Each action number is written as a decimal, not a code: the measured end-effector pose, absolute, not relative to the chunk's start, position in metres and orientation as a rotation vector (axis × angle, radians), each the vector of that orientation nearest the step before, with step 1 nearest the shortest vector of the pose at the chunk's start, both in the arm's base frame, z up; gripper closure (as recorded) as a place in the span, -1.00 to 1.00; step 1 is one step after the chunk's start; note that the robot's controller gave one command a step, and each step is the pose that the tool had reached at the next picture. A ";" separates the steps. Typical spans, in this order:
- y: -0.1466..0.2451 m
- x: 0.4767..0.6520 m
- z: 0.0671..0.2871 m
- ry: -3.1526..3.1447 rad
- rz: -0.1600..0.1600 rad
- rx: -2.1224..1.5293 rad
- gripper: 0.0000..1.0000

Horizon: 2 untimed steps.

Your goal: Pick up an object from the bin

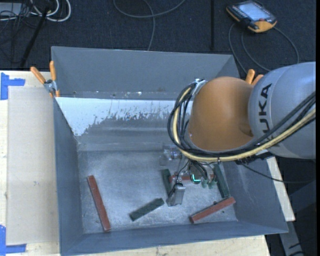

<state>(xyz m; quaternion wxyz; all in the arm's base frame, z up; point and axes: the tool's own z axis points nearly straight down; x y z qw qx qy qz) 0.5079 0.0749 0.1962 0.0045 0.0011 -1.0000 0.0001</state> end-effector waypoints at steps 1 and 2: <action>0.074 0.510 0.200 -3.140 -0.001 -0.001 -1.00; 0.047 0.483 0.071 -3.140 -0.001 0.185 1.00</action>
Offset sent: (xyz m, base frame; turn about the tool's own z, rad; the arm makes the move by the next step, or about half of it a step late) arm -0.0267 -0.0283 -0.1262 -0.1177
